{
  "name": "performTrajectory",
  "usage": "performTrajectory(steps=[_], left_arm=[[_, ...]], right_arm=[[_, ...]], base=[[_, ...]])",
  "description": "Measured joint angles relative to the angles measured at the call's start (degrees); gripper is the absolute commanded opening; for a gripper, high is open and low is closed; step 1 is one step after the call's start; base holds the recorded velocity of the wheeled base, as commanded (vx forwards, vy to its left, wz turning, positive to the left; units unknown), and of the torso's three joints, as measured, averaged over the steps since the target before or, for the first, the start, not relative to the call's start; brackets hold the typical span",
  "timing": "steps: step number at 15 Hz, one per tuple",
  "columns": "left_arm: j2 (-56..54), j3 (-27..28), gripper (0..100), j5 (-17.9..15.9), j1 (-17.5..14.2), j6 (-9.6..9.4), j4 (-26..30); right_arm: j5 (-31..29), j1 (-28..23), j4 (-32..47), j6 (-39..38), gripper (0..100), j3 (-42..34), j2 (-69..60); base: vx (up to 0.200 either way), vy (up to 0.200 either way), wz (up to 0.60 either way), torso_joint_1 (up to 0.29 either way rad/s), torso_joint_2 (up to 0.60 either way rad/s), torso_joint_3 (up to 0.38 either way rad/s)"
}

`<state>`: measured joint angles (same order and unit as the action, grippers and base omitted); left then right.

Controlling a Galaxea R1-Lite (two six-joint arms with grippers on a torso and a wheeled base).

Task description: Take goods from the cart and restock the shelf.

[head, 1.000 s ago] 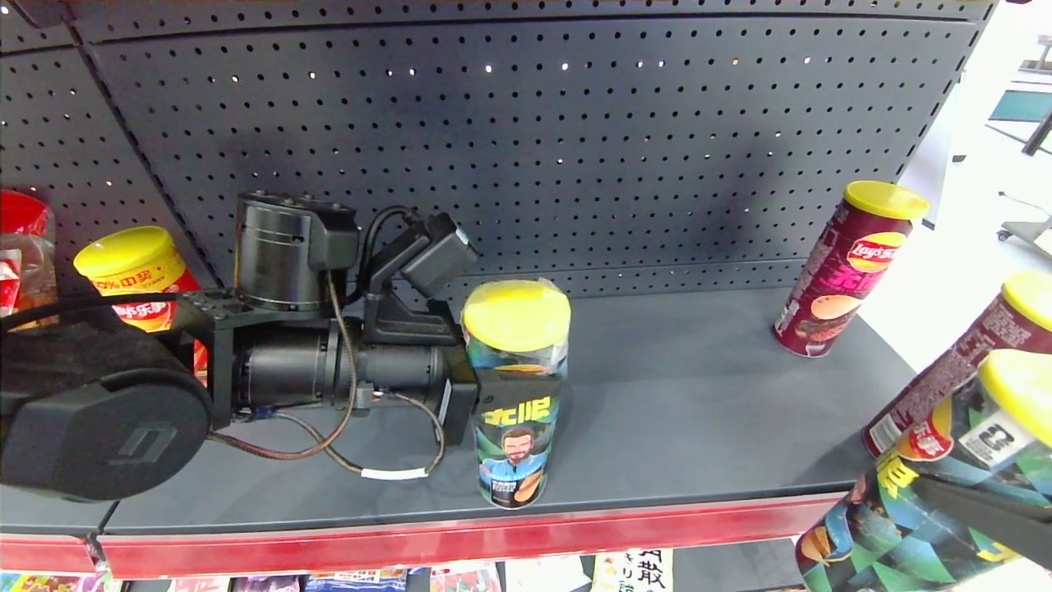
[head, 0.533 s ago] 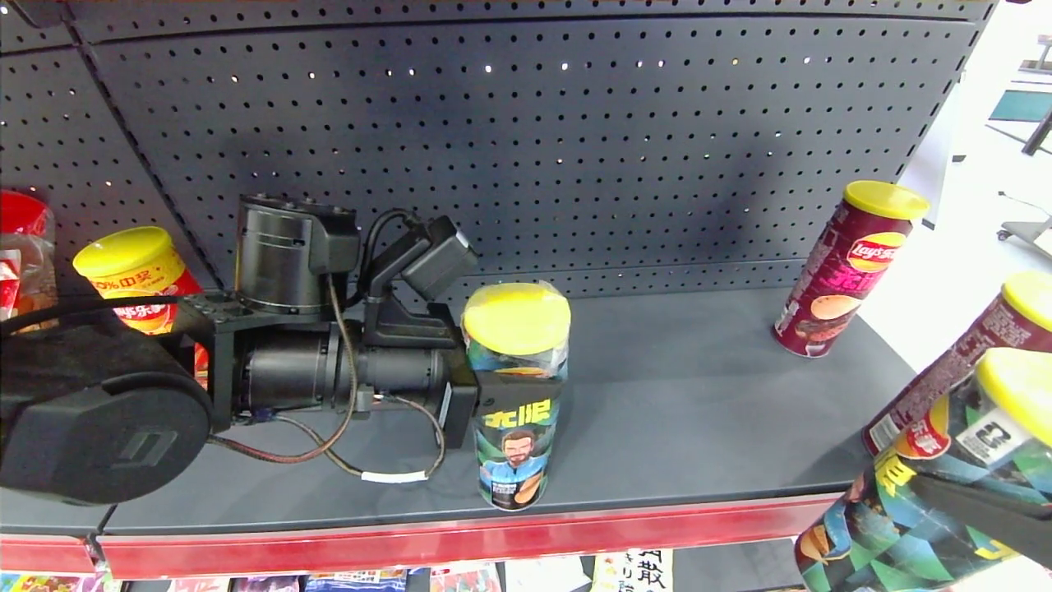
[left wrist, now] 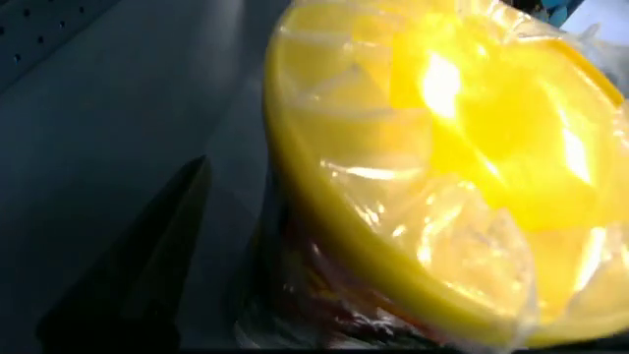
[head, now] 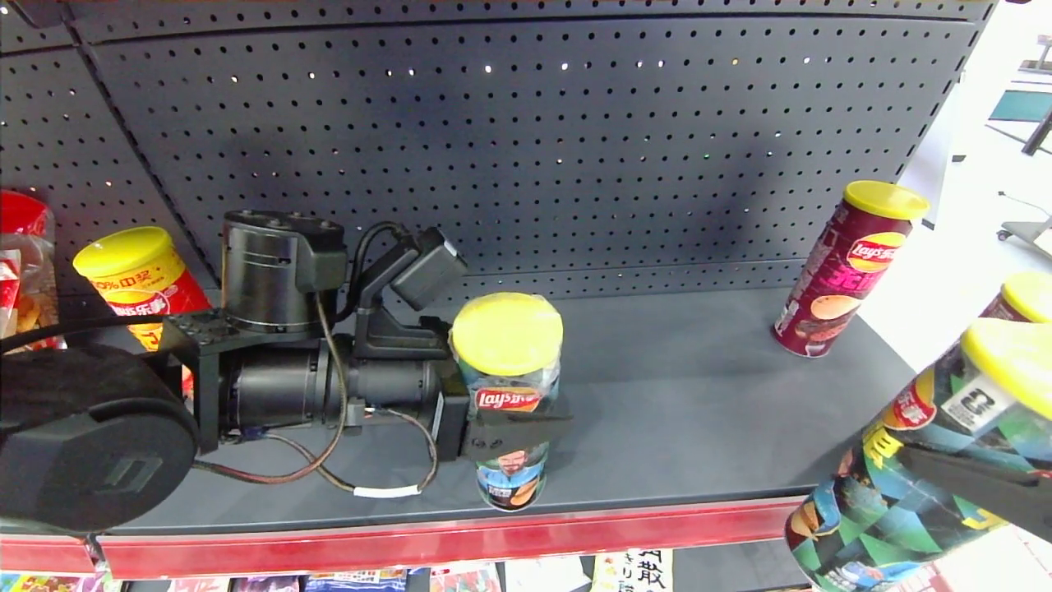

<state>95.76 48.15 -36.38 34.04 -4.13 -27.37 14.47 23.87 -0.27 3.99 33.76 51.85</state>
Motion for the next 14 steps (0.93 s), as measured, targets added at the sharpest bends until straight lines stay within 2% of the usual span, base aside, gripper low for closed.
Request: performTrajectory(steps=[3,7,14], left_arm=[[-2.3,-3.3,100,0.3,-1.2,0.11,-0.1],[-6.0,-7.7,100,0.9,-3.1,0.01,-0.1],[-14.4,-18.3,100,2.2,-9.1,-0.4,0.0]], right_arm=[[0.2,0.2,-1.0,0.0,0,3.8,4.5],[1.5,0.6,-7.4,0.2,0,8.5,13.7],[1.8,6.8,-13.9,0.3,0,22.7,32.5]], base=[[0.0,0.0,0.0,0.0,0.0,0.0],[0.0,0.0,0.0,0.0,0.0,0.0],[0.0,0.0,0.0,0.0,0.0,0.0]])
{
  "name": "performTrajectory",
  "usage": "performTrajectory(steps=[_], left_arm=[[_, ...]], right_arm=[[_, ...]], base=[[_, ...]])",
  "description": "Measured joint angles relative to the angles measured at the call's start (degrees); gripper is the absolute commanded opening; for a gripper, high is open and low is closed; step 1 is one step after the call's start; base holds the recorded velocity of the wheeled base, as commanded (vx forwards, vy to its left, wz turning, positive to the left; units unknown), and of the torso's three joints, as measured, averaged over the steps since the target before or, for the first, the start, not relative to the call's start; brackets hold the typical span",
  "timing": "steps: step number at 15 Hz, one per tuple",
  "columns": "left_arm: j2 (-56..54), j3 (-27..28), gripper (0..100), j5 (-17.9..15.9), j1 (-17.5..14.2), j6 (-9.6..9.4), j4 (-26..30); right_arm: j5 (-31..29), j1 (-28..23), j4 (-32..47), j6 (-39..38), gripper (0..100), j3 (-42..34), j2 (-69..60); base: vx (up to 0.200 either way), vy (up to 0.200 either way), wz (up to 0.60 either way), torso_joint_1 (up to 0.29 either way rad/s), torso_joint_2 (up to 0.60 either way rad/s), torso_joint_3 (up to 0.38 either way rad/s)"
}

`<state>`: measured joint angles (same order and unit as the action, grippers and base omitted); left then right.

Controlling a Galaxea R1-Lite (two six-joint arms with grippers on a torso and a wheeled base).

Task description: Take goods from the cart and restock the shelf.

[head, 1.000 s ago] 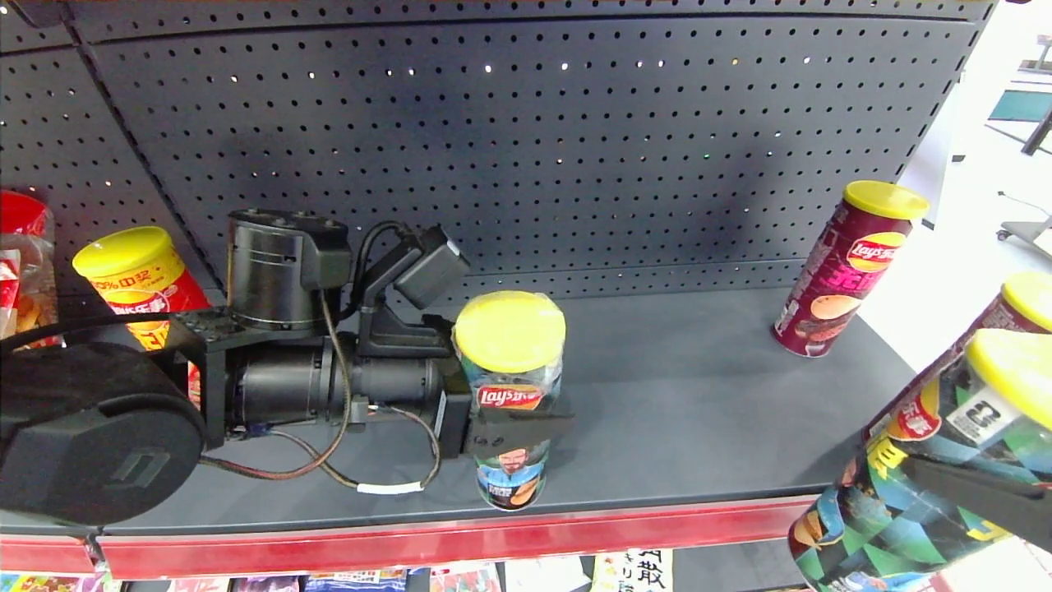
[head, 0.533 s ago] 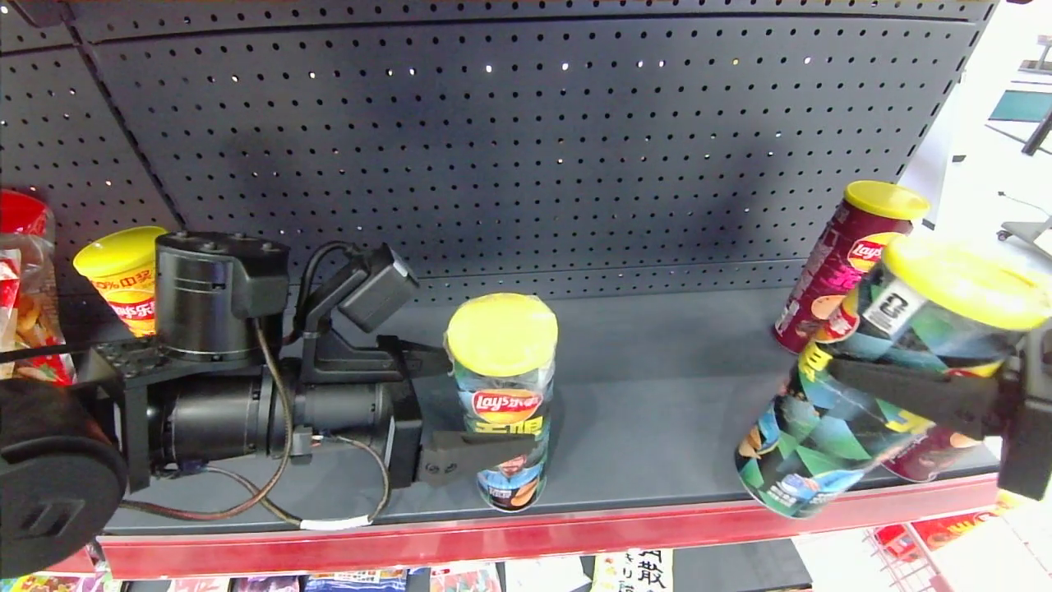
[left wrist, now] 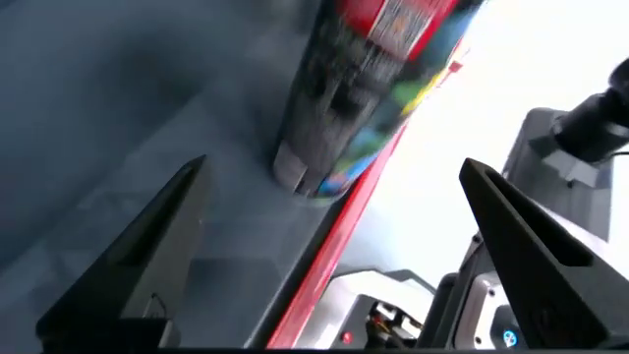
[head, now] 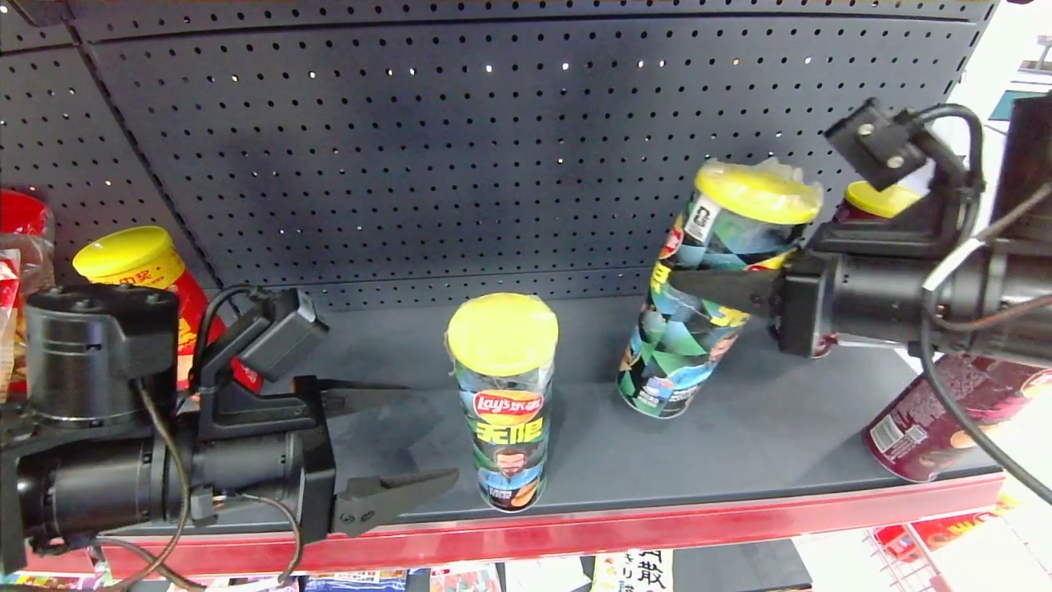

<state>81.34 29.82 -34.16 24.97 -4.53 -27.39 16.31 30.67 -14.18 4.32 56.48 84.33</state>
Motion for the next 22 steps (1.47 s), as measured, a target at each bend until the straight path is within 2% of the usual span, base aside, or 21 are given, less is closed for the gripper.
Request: performTrajectory(steps=[6,9,13,20,21,22], left_arm=[[-7.5,-6.6,100,2.2,-2.6,0.49,0.2],[-12.2,-9.9,100,5.3,-3.4,3.17,0.4],[-14.1,-10.2,100,5.9,-3.6,3.41,0.4],[-14.2,-10.1,100,5.9,-3.7,3.47,0.4],[-14.2,-10.1,100,5.9,-3.7,3.47,0.4],[-14.2,-10.1,100,5.9,-3.7,3.47,0.4]], right_arm=[[2.5,2.0,-1.7,1.4,0,9.4,12.0],[3.1,3.4,-1.7,2.3,0,15.8,18.2],[4.0,4.3,-1.7,2.8,0,19.8,23.7],[4.1,4.5,-1.7,4.1,0,20.5,26.7],[4.2,4.5,-1.7,4.0,100,20.5,26.7],[4.2,4.5,-1.8,4.0,100,20.4,26.8]], base=[[0.0,0.0,0.0,0.0,0.0,0.0],[0.0,0.0,0.0,0.0,0.0,0.0],[0.0,0.0,0.0,0.0,0.0,0.0],[0.0,0.0,0.0,0.0,0.0,0.0],[0.0,0.0,0.0,0.0,0.0,0.0],[0.0,0.0,0.0,0.0,0.0,0.0]])
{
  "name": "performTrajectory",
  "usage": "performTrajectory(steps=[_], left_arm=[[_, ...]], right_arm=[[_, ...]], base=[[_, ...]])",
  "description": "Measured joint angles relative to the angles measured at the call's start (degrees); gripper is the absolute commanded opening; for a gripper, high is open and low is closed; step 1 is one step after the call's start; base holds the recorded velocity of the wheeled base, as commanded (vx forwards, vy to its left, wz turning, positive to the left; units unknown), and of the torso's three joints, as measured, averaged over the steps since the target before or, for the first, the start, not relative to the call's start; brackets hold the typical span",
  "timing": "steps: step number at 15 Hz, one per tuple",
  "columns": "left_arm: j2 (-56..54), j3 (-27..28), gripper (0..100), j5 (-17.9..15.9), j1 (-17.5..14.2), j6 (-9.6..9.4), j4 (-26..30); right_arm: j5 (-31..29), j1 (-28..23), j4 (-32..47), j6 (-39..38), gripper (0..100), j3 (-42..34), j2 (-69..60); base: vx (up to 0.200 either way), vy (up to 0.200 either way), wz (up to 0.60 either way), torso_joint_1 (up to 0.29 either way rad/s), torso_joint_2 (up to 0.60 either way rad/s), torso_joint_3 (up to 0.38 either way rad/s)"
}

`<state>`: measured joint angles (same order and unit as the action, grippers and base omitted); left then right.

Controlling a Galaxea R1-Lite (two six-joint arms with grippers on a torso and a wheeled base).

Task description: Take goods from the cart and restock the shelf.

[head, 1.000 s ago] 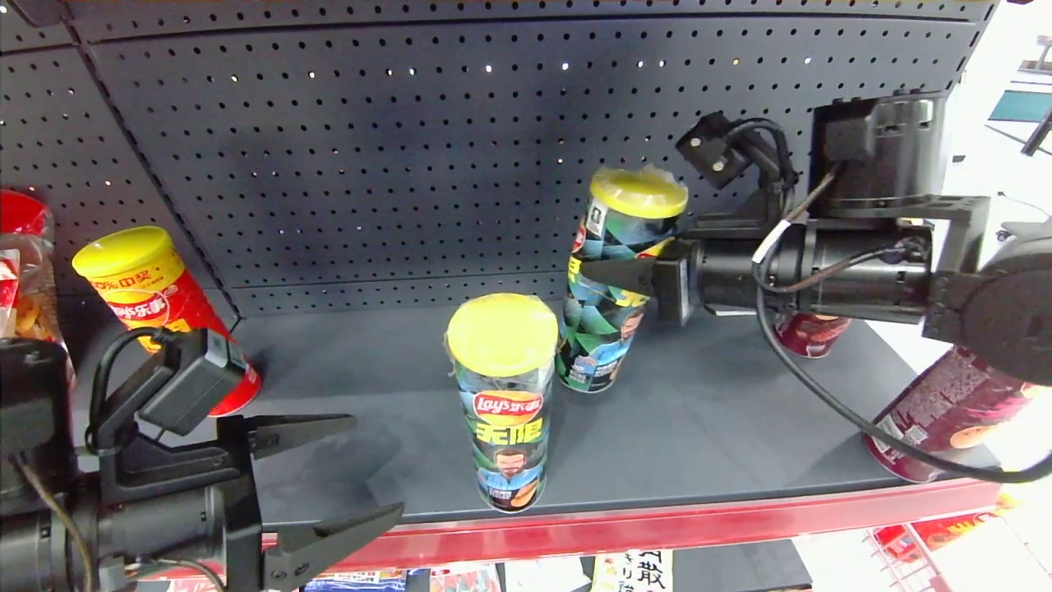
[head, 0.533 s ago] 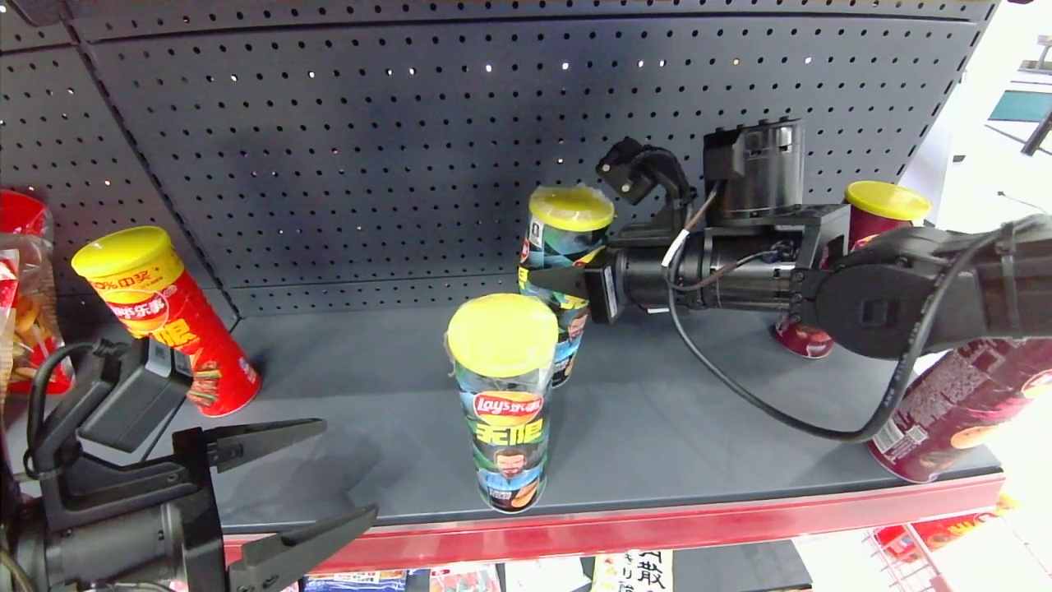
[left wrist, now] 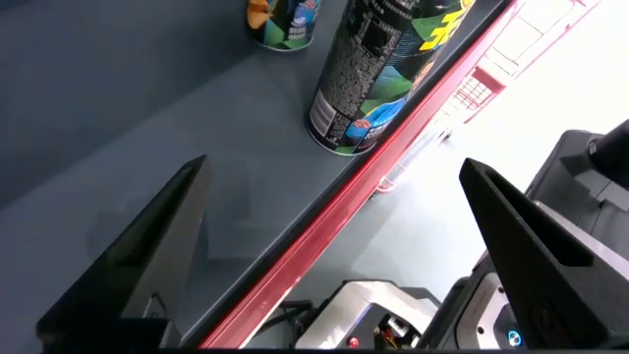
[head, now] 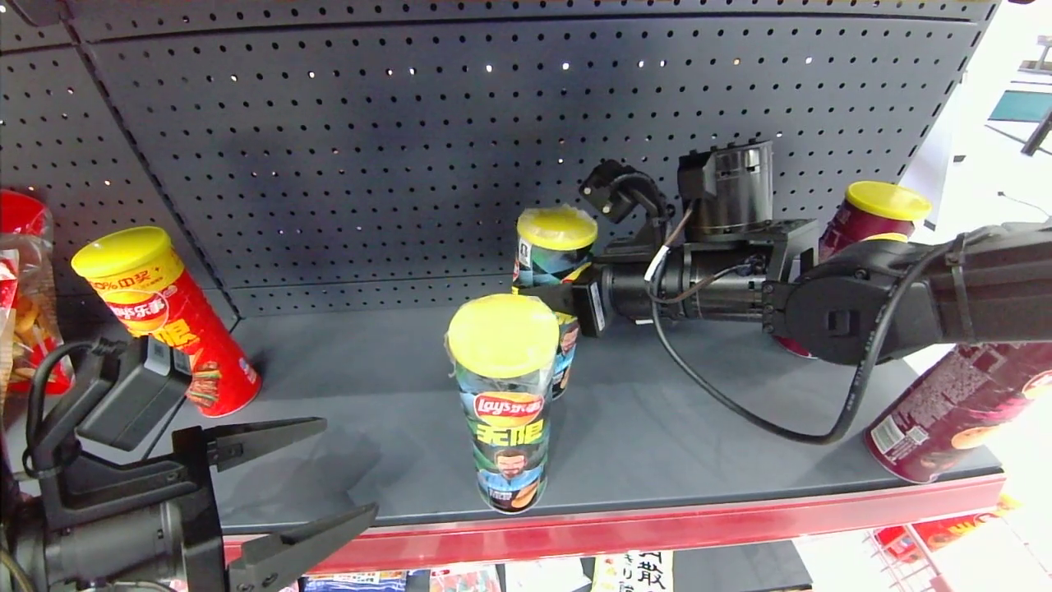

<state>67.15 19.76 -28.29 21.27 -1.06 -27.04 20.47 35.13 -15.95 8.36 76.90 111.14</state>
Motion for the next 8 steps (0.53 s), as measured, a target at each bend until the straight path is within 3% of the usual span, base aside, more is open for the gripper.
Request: performTrajectory(steps=[6,8], left_arm=[[0.3,0.0,100,0.1,0.0,0.0,0.0],[1.0,0.3,100,1.7,0.0,-0.05,0.0]], right_arm=[[-0.4,0.2,0.0,-0.3,100,-1.7,-2.0],[-0.7,0.2,0.0,-0.4,100,-4.7,-4.4]], base=[[0.0,0.0,0.0,0.0,0.0,0.0],[0.0,0.0,0.0,0.0,0.0,0.0]])
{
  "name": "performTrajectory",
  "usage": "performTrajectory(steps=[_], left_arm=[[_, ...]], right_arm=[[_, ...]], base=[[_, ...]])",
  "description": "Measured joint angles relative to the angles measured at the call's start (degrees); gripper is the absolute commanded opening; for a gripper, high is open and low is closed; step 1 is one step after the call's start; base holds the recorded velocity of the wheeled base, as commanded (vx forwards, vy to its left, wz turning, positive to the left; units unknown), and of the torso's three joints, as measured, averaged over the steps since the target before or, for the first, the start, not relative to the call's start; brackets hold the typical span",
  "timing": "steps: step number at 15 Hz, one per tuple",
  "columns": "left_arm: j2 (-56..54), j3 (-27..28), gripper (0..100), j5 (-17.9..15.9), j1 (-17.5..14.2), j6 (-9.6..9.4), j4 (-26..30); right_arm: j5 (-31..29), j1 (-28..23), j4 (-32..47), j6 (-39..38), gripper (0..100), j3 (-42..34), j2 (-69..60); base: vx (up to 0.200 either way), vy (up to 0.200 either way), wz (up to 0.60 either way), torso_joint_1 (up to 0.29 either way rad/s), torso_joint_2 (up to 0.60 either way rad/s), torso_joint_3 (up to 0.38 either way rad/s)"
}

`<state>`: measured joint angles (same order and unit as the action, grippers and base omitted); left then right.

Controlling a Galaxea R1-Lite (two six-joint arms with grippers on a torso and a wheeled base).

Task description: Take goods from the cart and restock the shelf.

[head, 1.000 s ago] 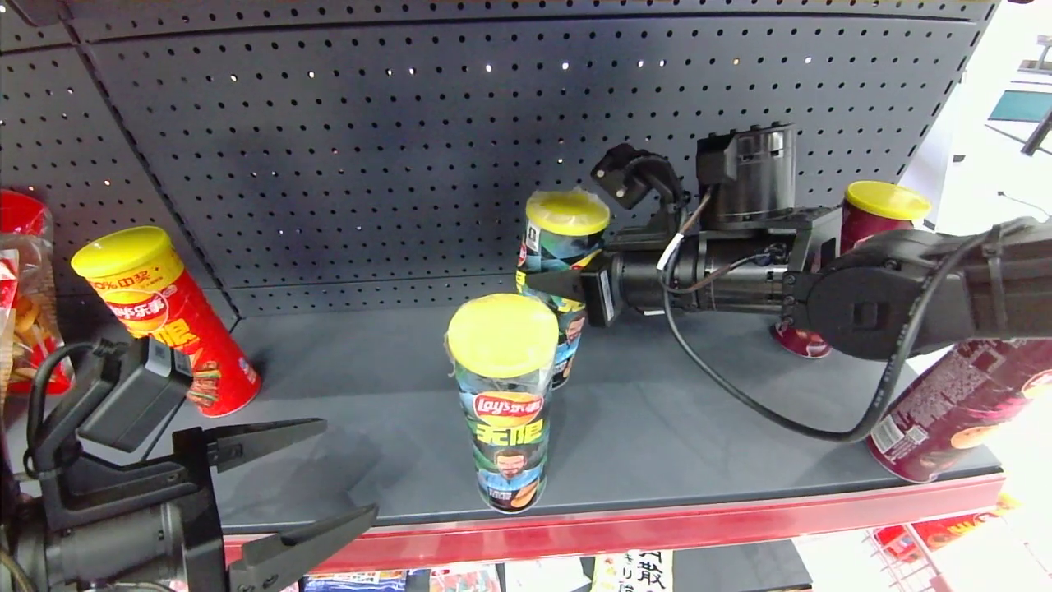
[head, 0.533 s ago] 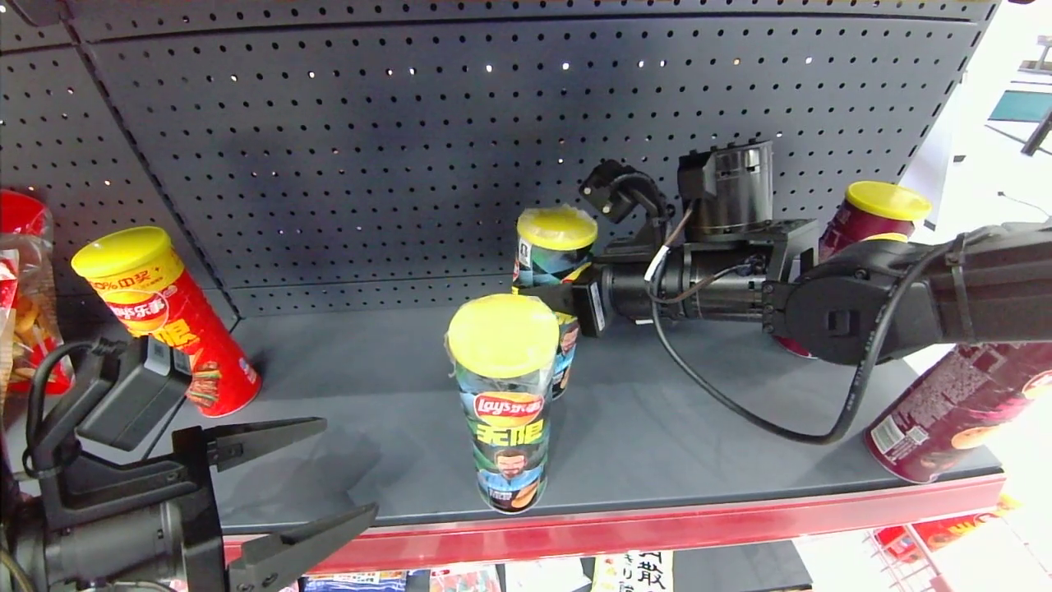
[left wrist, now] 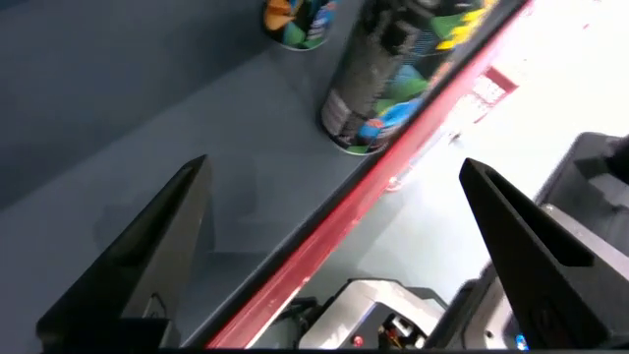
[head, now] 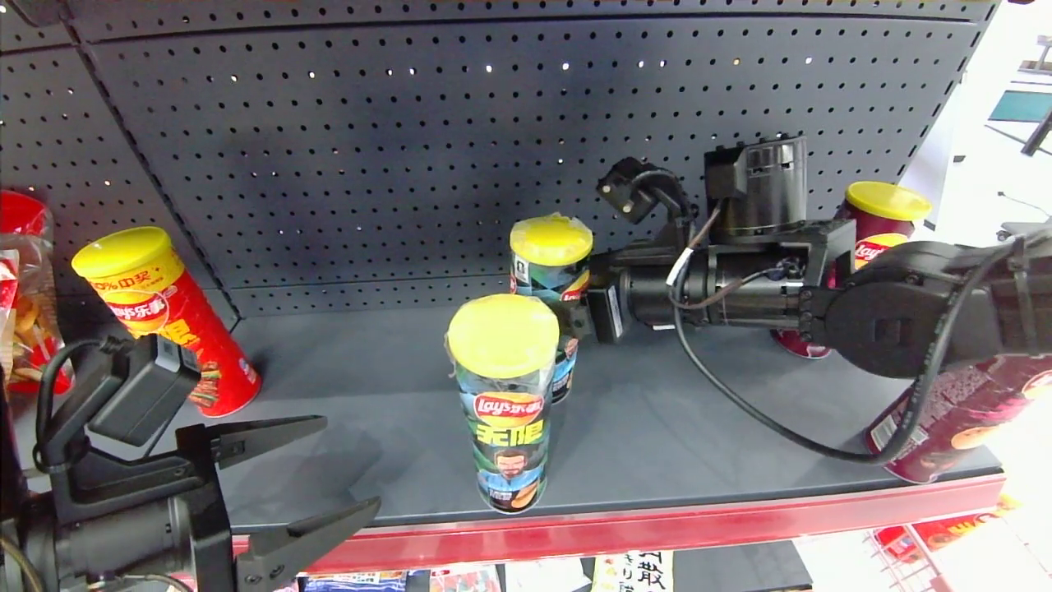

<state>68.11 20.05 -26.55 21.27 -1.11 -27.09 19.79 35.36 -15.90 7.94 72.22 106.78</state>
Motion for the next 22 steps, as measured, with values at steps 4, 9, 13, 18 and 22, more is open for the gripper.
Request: performTrajectory(steps=[4,9,13,18,22], left_arm=[[2.0,0.9,100,1.3,0.0,-0.41,-0.1],[6.8,4.1,100,6.0,-0.4,-6.55,-0.1],[10.4,4.4,100,6.3,-0.4,-11.47,-0.1],[16.0,5.4,100,6.1,0.4,-15.47,-0.3],[20.2,7.7,100,5.9,2.8,-15.77,-0.3]], right_arm=[[-3.8,-0.3,0.0,-2.3,100,-9.6,-7.5],[-8.5,-0.4,0.2,-5.3,100,-22.1,-19.7],[-8.8,-0.1,0.2,-5.2,100,-34.2,-31.5],[-8.8,-0.3,0.4,-5.3,100,-45.8,-46.3],[-8.8,-2.0,0.4,-5.4,100,-47.8,-50.8]], base=[[0.0,0.0,0.0,0.0,0.0,0.0],[0.0,0.0,0.0,0.0,0.0,0.0],[0.0,0.0,0.0,0.0,0.0,0.0],[0.0,0.0,0.0,0.0,0.0,0.0],[0.0,0.0,0.0,0.0,0.0,0.0]])
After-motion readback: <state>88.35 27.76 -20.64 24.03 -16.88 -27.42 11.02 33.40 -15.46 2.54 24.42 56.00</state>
